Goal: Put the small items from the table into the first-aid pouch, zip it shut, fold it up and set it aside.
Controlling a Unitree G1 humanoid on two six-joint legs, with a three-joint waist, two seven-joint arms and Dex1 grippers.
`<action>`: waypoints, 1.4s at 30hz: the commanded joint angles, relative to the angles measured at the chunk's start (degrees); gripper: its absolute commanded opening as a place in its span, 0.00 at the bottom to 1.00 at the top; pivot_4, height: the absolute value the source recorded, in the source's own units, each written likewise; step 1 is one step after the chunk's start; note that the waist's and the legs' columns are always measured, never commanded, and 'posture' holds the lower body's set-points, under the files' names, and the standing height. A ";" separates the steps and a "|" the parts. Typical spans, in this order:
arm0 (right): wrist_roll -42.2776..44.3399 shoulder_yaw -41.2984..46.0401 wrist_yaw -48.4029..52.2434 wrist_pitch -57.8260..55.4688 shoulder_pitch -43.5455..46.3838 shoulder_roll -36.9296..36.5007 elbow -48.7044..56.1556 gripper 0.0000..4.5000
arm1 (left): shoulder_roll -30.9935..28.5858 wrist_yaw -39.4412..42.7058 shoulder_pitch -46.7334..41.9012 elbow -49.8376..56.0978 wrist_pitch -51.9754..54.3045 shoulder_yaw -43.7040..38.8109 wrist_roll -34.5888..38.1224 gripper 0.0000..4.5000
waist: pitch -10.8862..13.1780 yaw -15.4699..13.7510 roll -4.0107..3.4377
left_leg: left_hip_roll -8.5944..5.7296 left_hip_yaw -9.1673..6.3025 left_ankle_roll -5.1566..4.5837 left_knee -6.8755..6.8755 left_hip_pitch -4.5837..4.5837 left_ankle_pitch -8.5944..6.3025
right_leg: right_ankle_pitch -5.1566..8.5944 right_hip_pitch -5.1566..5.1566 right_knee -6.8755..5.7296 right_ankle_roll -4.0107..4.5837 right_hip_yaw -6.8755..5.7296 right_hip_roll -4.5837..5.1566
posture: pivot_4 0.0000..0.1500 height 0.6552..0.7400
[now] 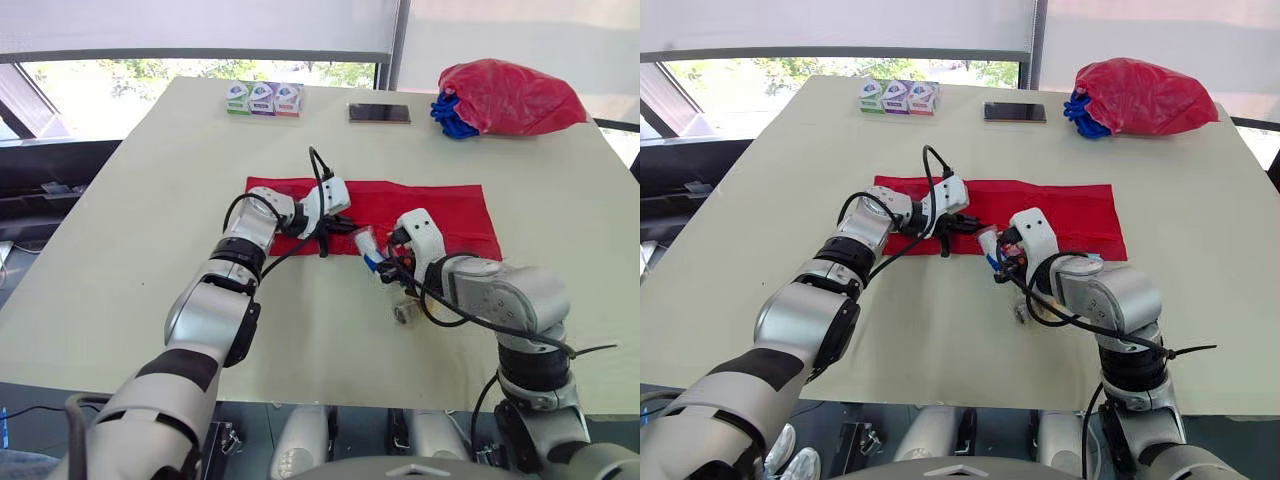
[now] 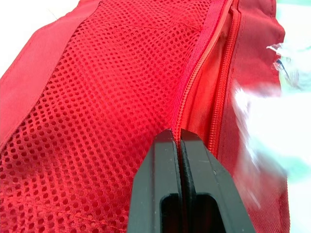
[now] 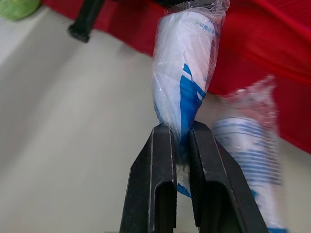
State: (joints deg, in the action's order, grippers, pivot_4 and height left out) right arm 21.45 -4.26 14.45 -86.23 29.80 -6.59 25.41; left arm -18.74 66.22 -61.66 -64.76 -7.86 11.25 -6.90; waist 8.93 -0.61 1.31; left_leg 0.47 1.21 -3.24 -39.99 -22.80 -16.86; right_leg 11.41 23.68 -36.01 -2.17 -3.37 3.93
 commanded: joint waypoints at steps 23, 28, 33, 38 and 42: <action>0.18 17.98 -6.19 3.97 9.94 13.59 -16.53 0.00 | 1.56 6.75 2.93 10.34 0.23 -1.52 4.18 0.00 | 0.00 0.13 -0.07 | -0.01 0.03 0.01 0.04 0.00 0.01 | 0.00 0.06 -0.06 0.00 0.06 0.01 | 1.00 1.00; 1.68 19.71 -6.42 5.86 12.08 16.06 -17.10 0.00 | 2.19 6.73 4.74 12.16 1.12 -0.59 4.02 0.00 | 0.00 0.15 -0.08 | -0.03 0.04 0.02 0.18 0.00 0.01 | 0.00 0.09 0.01 0.01 0.07 0.02 | 1.00 1.00; 2.15 19.46 -6.48 7.01 12.15 16.94 -17.87 0.00 | 2.93 7.69 6.14 14.64 2.24 0.09 4.42 0.00 | 0.00 0.54 -0.08 | -0.05 0.05 0.04 0.42 0.02 0.02 | 0.00 0.11 0.10 0.01 0.07 0.02 | 1.00 1.00; 2.55 19.21 -7.45 10.74 12.57 18.44 -20.90 0.00 | 3.54 8.91 7.23 17.24 3.48 0.82 4.69 0.00 | 0.00 1.23 -0.08 | -0.07 0.05 0.25 0.60 0.05 0.15 | 0.00 0.12 0.12 0.01 0.07 0.04 | 1.00 1.00; 2.96 19.44 -8.73 15.29 12.87 18.98 -23.68 0.00 | 3.71 10.09 8.22 19.15 4.41 1.52 4.67 0.00 | -0.01 1.39 -0.09 | -0.09 0.07 0.25 0.63 0.10 0.15 | 0.00 0.12 0.15 0.01 0.09 0.06 | 1.00 1.00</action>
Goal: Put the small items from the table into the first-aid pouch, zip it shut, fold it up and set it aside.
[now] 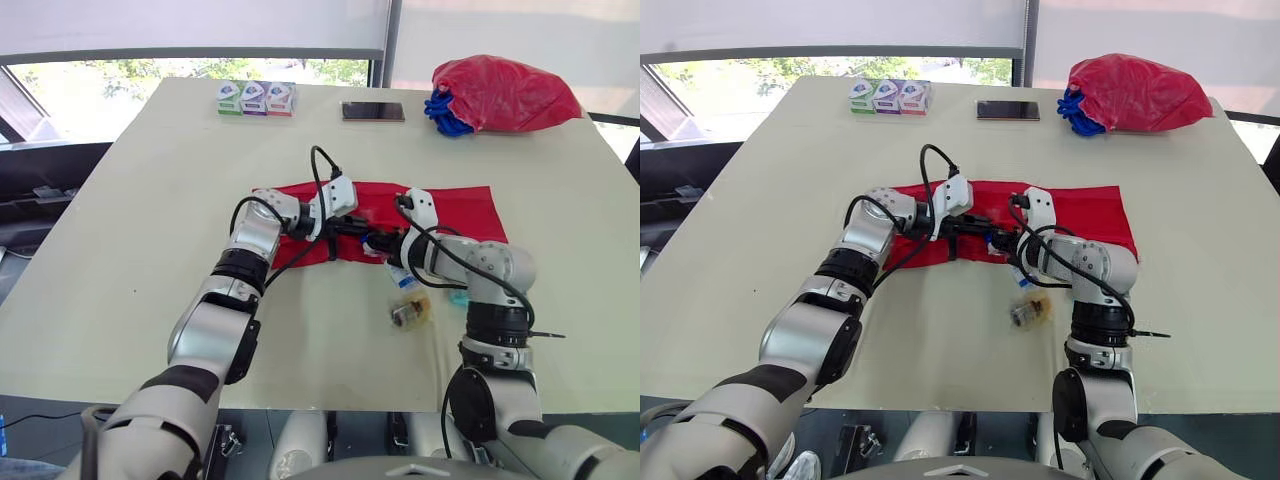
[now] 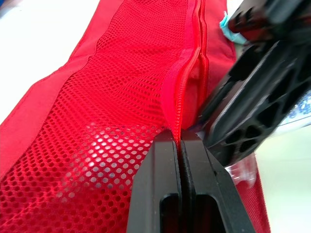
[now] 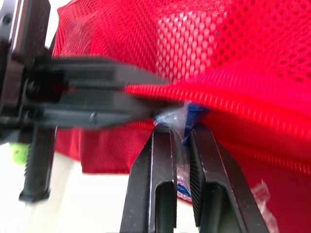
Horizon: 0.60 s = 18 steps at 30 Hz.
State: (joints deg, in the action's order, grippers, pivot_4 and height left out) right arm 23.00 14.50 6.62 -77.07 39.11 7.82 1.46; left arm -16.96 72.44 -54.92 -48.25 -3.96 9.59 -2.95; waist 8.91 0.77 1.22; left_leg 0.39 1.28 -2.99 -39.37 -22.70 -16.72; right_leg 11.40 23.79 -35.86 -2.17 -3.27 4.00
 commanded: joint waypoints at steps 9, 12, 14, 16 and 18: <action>4.96 0.72 -1.96 12.53 4.45 4.69 -2.96 0.00 | 1.68 4.71 3.15 5.32 1.76 4.03 0.97 0.00 | -0.03 0.10 -0.05 | 0.03 -0.02 -0.08 0.01 0.13 -0.04 | 0.00 -0.01 -0.14 0.01 0.02 -0.01 | 1.00 1.00; 5.65 0.63 -2.50 13.74 4.63 4.44 -3.92 0.00 | 1.59 4.79 3.51 6.10 2.15 4.25 1.15 0.00 | -0.03 0.12 -0.05 | 0.03 -0.01 -0.07 0.02 0.12 -0.04 | 0.00 -0.01 -0.11 0.01 0.02 -0.02 | 1.00 1.00; 6.68 1.76 -3.30 14.00 4.96 4.67 -4.61 0.00 | 1.56 4.92 3.67 6.46 2.34 4.37 1.19 0.00 | -0.03 0.13 -0.05 | 0.03 0.00 -0.06 0.04 0.12 -0.03 | 0.00 -0.01 -0.08 0.01 0.03 -0.01 | 1.00 1.00; 7.41 1.74 -3.67 14.17 4.97 4.46 -4.88 0.00 | 1.49 5.07 3.80 6.78 2.52 4.46 1.26 0.00 | -0.03 0.13 -0.05 | 0.03 0.00 -0.01 0.06 0.11 0.00 | 0.00 -0.01 -0.07 0.01 0.03 -0.01 | 1.00 1.00; 7.90 1.15 -3.72 14.12 4.84 4.02 -5.04 0.00 | 1.47 5.11 3.88 7.02 2.68 4.53 1.29 0.00 | -0.03 0.13 -0.06 | 0.03 0.00 -0.02 0.06 0.12 -0.01 | 0.00 -0.01 -0.08 0.01 0.03 -0.01 | 1.00 1.00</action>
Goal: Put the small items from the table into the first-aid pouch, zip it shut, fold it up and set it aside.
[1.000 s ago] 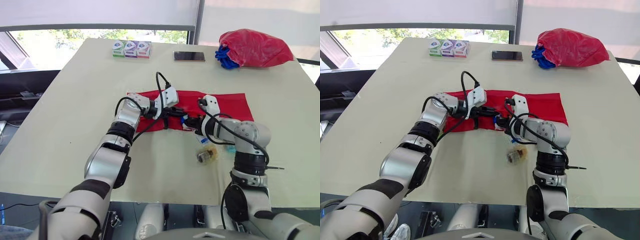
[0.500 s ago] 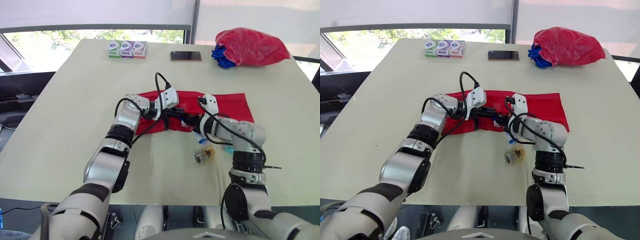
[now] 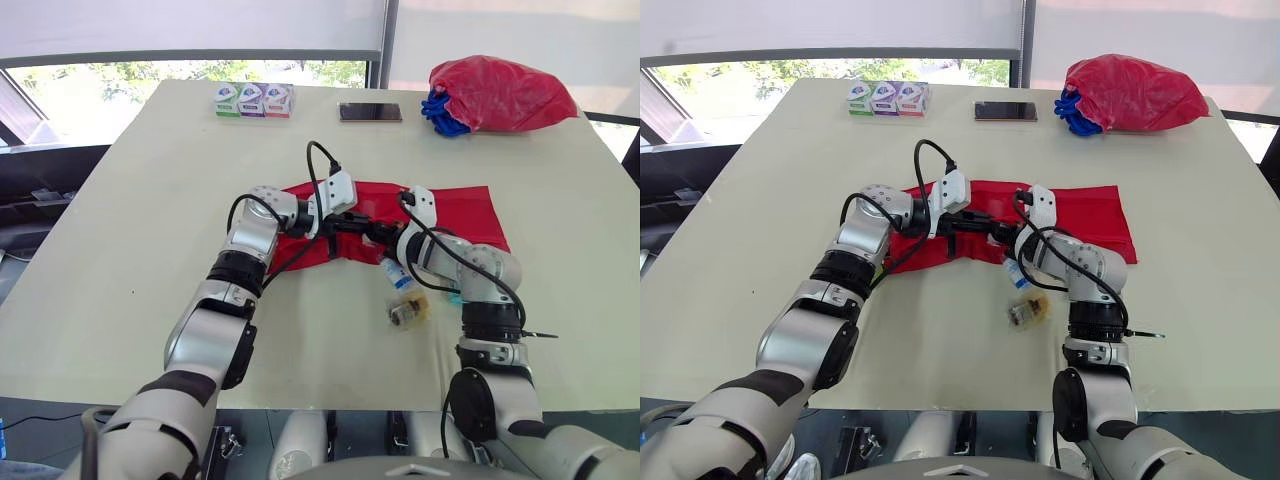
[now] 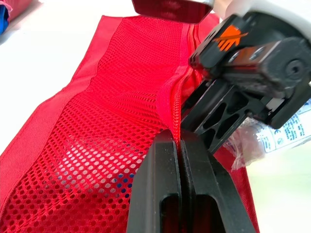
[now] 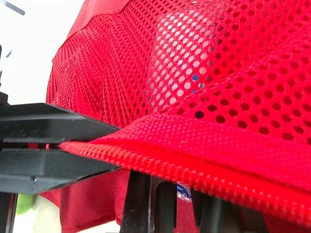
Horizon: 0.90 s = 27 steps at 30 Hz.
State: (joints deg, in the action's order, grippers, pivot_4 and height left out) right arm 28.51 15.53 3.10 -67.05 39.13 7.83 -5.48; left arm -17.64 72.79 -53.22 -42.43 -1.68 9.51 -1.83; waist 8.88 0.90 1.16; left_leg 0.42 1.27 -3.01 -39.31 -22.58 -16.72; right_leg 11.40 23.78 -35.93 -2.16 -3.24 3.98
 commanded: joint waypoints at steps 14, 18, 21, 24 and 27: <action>0.64 -10.95 4.98 -3.24 -1.83 -5.48 11.79 0.55 | 2.23 -1.39 -4.45 -11.28 -4.32 0.59 -0.26 0.00 | -0.01 -0.14 -0.01 | -0.02 -0.02 -0.07 0.01 -0.07 -0.04 | 0.00 0.01 0.05 0.00 -0.03 0.01 | 1.00 1.00; -0.06 -14.32 7.41 -2.97 -3.13 -10.07 16.07 0.55 | 2.25 -0.47 -5.69 -14.65 -6.45 -0.54 0.69 0.00 | 0.00 -0.14 -0.01 | -0.03 -0.03 -0.08 0.01 -0.09 -0.04 | 0.01 0.02 0.06 -0.01 -0.04 0.01 | 1.00 1.00; -2.40 -20.51 12.19 0.84 -4.10 -17.58 20.88 0.55 | 2.23 0.03 -6.36 -16.33 -7.21 -0.92 0.92 0.00 | 0.00 -0.20 -0.02 | -0.03 -0.04 -0.09 0.00 -0.09 -0.05 | 0.01 0.03 0.06 -0.01 -0.05 0.02 | 1.00 1.00; -3.71 -24.65 14.95 2.17 -5.05 -23.11 23.85 0.55 | 2.41 0.53 -6.67 -17.14 -7.37 -1.25 1.11 0.00 | 0.00 -0.13 -0.01 | -0.04 -0.02 -0.11 -0.01 -0.09 -0.06 | 0.01 0.03 0.08 -0.02 -0.03 0.02 | 1.00 1.00; -5.66 -27.65 16.14 4.01 -5.95 -26.49 25.06 0.42 | 2.64 1.33 -6.92 -17.49 -7.10 -1.60 1.57 0.00 | 0.00 -0.14 -0.01 | -0.02 -0.04 -0.10 0.00 -0.09 -0.06 | 0.02 0.03 0.07 -0.02 -0.07 -0.01 | 1.00 1.00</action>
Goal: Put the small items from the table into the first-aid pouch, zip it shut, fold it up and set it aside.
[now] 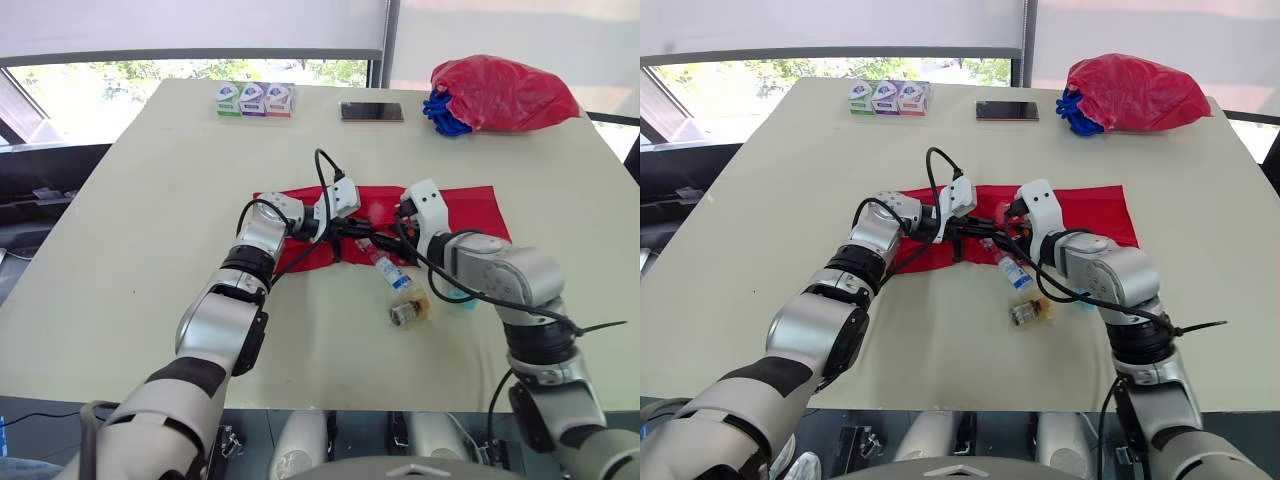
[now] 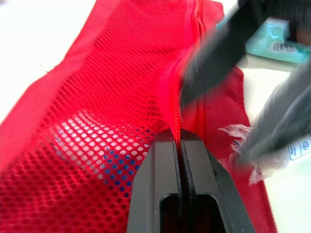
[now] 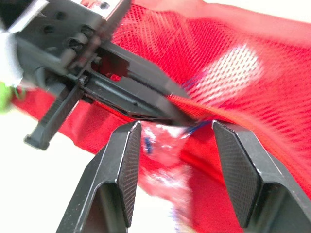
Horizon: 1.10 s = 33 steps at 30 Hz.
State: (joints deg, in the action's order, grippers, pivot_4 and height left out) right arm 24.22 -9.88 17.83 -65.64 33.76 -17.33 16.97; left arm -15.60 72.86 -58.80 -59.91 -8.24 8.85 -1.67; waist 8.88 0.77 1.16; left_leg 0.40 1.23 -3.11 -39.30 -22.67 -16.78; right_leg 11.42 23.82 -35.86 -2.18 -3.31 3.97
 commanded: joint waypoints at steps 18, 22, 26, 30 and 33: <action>-12.76 -9.00 -0.63 17.93 -0.67 3.61 -9.72 0.02 | 0.63 2.51 -1.65 0.07 0.74 -1.67 2.45 0.00 | 0.00 -0.05 0.01 | -0.02 0.02 0.01 -0.04 -0.01 0.01 | 0.00 0.00 -0.01 0.00 0.01 0.02 | 1.00 1.00; -16.56 -9.08 -2.44 25.88 -0.81 5.93 -14.70 0.02 | 0.77 2.90 -1.31 0.41 0.85 -1.66 2.26 0.00 | 0.00 0.02 0.01 | -0.02 0.02 0.02 -0.03 -0.01 0.02 | 0.00 0.00 0.00 0.00 0.01 0.01 | 1.00 1.00; -18.65 -8.57 -3.08 31.26 -1.28 7.79 -17.40 0.02 | 0.89 3.17 -1.14 0.70 0.99 -1.55 2.36 0.00 | 0.00 0.01 0.01 | -0.01 0.03 0.06 -0.04 -0.01 0.04 | -0.01 0.00 -0.02 0.00 0.02 0.01 | 1.00 1.00; -18.97 -8.08 -1.67 31.07 -3.10 7.60 -15.16 0.02 | 0.82 2.86 -1.24 0.81 0.27 -1.26 1.92 0.00 | 0.00 -0.01 0.01 | -0.01 0.01 0.11 -0.04 -0.01 0.07 | 0.00 0.00 -0.02 0.00 0.01 0.01 | 1.00 1.00; -18.16 -7.51 0.43 26.49 -5.38 5.14 -9.31 0.02 | 0.67 1.72 -1.51 1.12 -1.08 -1.00 1.35 0.00 | 0.00 -0.07 0.01 | -0.01 0.02 0.12 -0.04 -0.02 0.07 | -0.01 0.00 0.00 0.00 0.02 0.02 | 1.00 1.00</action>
State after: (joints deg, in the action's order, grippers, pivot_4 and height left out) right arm 5.45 -19.16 17.09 -37.47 28.52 -11.17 1.64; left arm -15.21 74.76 -59.44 -60.71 -7.99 7.45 -0.13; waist 8.89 0.70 1.16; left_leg 0.38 1.26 -2.99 -39.34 -22.70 -16.71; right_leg 11.41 23.81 -35.86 -2.17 -3.29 4.00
